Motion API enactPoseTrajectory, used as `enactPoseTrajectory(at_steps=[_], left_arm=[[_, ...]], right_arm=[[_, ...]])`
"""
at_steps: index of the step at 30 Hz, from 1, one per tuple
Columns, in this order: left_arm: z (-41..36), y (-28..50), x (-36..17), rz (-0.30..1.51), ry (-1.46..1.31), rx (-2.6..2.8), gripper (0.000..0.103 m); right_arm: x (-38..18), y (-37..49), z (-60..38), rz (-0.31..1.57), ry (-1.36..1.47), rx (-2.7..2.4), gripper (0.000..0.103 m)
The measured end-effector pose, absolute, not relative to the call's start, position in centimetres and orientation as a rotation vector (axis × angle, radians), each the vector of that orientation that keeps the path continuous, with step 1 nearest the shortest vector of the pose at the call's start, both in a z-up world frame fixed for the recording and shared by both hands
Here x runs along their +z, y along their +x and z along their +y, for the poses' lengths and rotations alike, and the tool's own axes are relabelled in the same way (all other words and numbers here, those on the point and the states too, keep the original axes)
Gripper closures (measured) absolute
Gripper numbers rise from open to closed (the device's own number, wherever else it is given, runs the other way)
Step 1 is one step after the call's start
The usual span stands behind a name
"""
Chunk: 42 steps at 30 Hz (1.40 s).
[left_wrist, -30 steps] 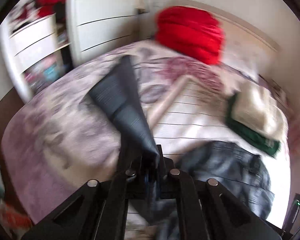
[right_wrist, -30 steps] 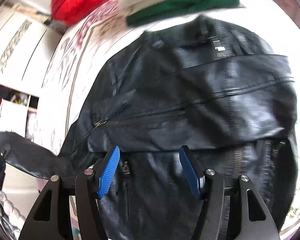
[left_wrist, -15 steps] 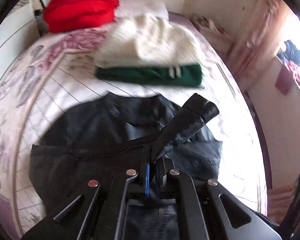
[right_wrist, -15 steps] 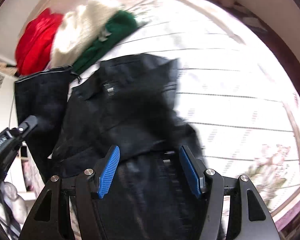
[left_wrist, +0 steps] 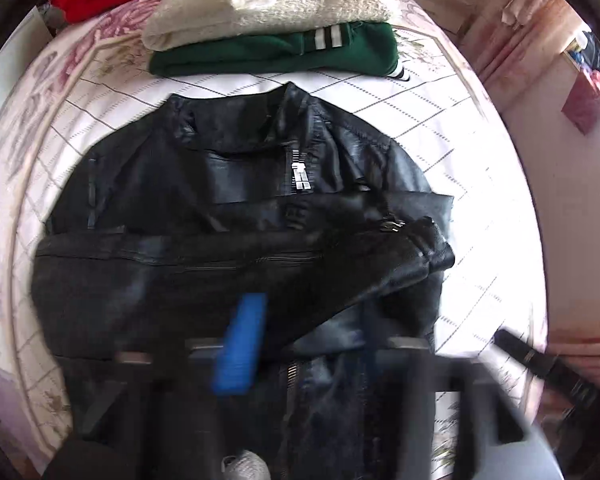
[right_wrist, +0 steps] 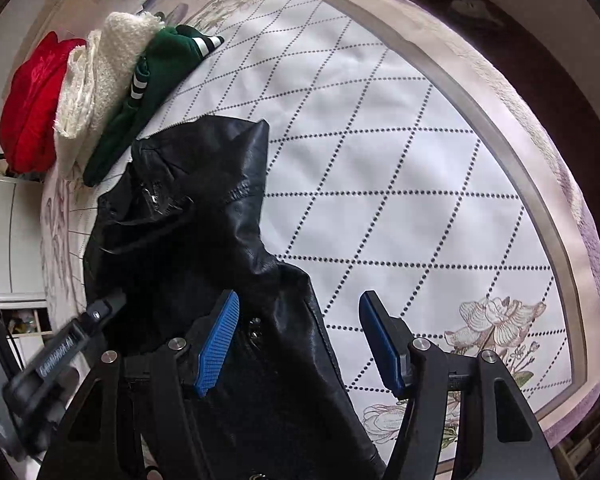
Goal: Fold large clothes
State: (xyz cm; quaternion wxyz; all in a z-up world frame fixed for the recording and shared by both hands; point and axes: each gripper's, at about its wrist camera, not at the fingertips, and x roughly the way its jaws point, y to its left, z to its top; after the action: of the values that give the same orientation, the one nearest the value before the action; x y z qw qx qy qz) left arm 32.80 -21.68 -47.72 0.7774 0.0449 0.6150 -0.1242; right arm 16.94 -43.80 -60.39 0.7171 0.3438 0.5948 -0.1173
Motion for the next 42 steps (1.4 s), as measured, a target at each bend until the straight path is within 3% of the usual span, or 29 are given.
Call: enactPoseTrajectory(at_steps=[1,9,13,18,19,20,24,28,30,36,38,42], left_arm=[[-21.1,32.6,-47.0,1.315,0.112,-0.254,0.013],[-13.1,33.3,-43.8,1.227,0.111,-0.034,0.013],[-7.3,33.2,-44.1,1.179,0.172,0.170,0.013],[-1.1,33.1,-46.7,1.248,0.155,0.361,0.013],[-0.2,33.1,-46.9,1.254,0.147,0.390,0.013],[0.5,33.0,-47.1,1.260,0.138,0.412,0.013],[2.8,32.9,-47.5,1.254,0.097,0.462,0.013],[3.1,34.1,-47.9,1.250,0.051,0.450,0.013],[2.5,35.2,-48.4,1.265,0.053,0.439,0.013],[1.1,39.2,-55.0,1.376,0.154,0.433,0.010],[1.0,39.7,-55.9,1.374,0.179,0.428,0.011],[0.8,40.0,-55.3,1.375,0.223,0.408,0.011]], right_arm=[[-60.2,17.5,-43.9,1.330,0.751,-0.256,0.038],[-59.8,23.4,-41.9,1.366,0.755,-0.122,0.036],[-62.3,26.8,-38.2,1.445,0.684,-0.018,0.036],[-68.3,29.3,-32.8,1.669,0.464,0.029,0.036],[-68.0,29.4,-32.1,1.653,0.410,0.007,0.044],[-67.2,29.5,-31.5,1.616,0.363,-0.006,0.070],[-61.5,29.1,-30.9,1.440,0.367,-0.015,0.088],[-54.7,27.5,-32.9,1.239,0.389,-0.095,0.090],[-54.0,27.1,-34.0,1.209,0.358,-0.139,0.090],[-62.0,27.5,-35.5,1.429,0.357,-0.187,0.089],[-64.9,27.5,-35.5,1.500,0.324,-0.187,0.080],[-65.3,27.4,-36.4,1.553,0.393,-0.179,0.077]])
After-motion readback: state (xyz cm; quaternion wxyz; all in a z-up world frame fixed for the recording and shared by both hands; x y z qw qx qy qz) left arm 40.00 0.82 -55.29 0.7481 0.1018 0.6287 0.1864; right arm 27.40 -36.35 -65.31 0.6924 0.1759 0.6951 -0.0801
